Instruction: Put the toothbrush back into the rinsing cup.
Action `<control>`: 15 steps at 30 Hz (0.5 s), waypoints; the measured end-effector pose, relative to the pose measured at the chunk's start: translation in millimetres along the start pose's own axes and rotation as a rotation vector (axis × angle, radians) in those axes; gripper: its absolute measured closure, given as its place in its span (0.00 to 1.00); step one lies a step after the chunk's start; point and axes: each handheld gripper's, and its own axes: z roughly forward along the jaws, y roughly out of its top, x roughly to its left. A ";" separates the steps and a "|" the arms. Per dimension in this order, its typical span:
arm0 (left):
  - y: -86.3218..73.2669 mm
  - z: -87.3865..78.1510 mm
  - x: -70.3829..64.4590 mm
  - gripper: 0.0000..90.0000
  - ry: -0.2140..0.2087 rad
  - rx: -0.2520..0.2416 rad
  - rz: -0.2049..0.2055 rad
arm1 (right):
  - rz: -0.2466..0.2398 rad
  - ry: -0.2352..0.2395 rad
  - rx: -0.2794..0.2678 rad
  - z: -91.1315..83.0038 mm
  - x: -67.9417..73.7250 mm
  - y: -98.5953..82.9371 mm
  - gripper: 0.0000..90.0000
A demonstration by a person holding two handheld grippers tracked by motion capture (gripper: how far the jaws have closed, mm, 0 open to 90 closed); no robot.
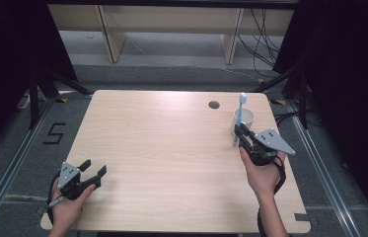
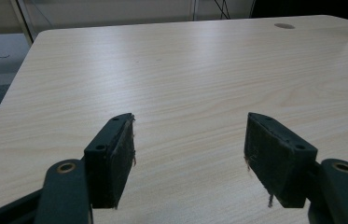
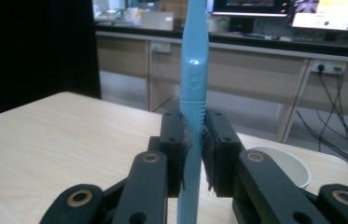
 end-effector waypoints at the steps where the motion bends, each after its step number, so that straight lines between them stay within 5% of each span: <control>1: 0.0 0.1 0.0 0.37 0.000 -0.001 0.001 | 0.003 -0.015 -0.016 0.3 -0.8 -0.1 0.88; 8: 0.0 0.0 0.1 0.37 0.001 0.000 0.000 | 0.026 -0.073 -0.035 3.2 -5.5 0.7 0.88; 15: 0.0 0.0 0.3 0.37 0.001 0.000 -0.002 | 0.042 -0.082 -0.046 7.5 -8.1 1.6 0.88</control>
